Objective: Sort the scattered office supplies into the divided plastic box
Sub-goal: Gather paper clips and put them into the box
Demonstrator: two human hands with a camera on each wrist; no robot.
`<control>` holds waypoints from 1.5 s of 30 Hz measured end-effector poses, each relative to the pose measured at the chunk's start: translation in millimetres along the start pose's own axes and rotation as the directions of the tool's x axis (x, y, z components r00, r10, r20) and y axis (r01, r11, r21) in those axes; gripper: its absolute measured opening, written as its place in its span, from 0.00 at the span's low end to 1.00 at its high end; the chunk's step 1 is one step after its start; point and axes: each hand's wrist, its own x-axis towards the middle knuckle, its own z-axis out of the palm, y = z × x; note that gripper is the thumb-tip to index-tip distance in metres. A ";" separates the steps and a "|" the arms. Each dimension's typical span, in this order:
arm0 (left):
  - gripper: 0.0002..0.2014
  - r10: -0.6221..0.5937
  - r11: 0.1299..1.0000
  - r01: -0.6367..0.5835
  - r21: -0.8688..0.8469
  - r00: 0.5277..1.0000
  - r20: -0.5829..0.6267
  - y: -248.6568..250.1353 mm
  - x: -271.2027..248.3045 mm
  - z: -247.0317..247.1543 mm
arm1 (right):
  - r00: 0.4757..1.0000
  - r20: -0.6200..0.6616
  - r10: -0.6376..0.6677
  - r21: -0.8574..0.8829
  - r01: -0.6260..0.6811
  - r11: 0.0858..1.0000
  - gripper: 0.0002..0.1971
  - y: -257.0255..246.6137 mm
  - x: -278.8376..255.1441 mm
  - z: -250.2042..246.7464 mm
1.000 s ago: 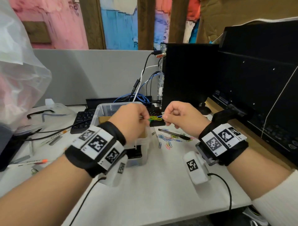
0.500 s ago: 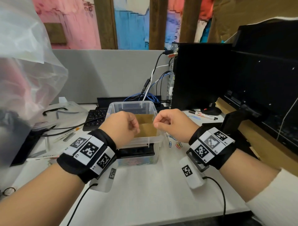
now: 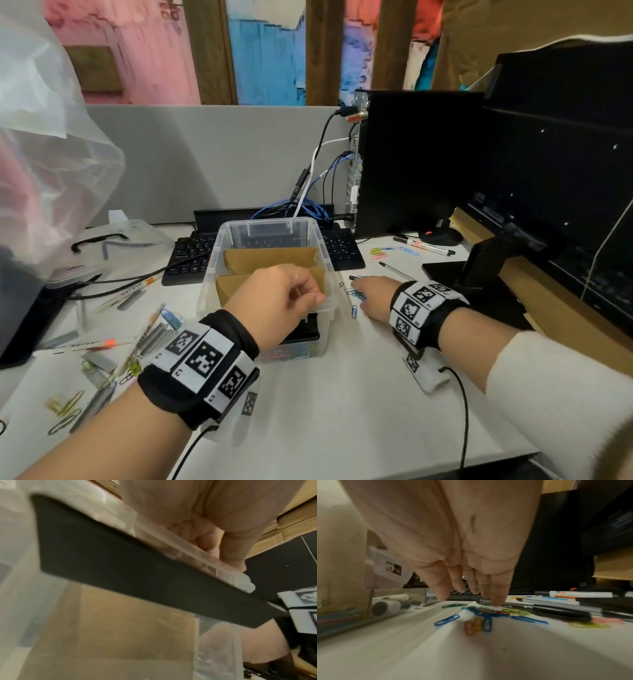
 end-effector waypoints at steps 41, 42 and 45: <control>0.08 0.049 0.999 -0.049 -0.009 0.998 -0.037 -11.9 2.9 5.4 | 0.991 0.125 0.050 -0.130 -0.034 0.991 0.17 15.1 8.7 -11.7; 0.08 0.049 0.999 -0.050 -0.006 0.998 -0.040 -12.3 2.7 5.2 | 0.995 0.094 0.014 -0.107 -0.004 0.994 0.16 10.6 8.5 -14.7; 0.08 0.045 0.999 -0.045 -0.008 0.998 -0.035 -12.2 1.7 4.4 | 0.997 0.073 0.004 -0.033 -0.002 0.999 0.19 -3.6 14.1 -24.6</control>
